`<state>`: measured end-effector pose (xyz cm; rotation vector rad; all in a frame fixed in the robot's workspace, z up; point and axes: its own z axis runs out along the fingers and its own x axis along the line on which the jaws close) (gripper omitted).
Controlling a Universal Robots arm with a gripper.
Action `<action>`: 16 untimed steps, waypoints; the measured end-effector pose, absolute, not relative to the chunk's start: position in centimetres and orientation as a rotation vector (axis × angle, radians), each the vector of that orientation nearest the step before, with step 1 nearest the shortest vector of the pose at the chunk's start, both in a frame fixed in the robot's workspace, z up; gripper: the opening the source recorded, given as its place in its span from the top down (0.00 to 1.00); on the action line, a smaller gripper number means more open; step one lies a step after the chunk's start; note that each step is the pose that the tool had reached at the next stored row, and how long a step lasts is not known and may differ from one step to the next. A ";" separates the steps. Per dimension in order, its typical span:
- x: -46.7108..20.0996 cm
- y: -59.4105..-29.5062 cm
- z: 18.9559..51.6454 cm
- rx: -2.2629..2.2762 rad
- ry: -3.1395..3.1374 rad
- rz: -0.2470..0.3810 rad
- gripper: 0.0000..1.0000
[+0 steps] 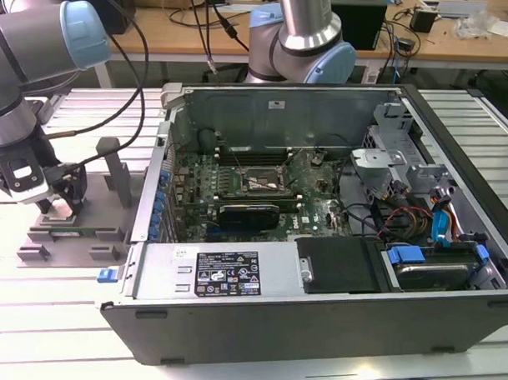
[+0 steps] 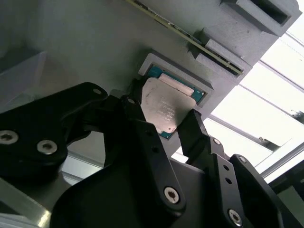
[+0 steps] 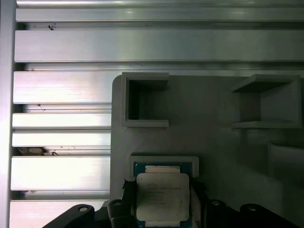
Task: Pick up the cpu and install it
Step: 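Pick up the cpu and move it towards the insertion slot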
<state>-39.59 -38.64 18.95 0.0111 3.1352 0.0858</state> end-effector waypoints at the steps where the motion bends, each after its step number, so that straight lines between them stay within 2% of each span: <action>1: -39.6 -38.6 18.9 0.011 3.135 0.086 0.46; 7: -39.6 -38.6 19.1 0.011 3.135 0.086 0.46; 16: -39.5 -38.6 21.2 0.011 3.135 0.081 0.46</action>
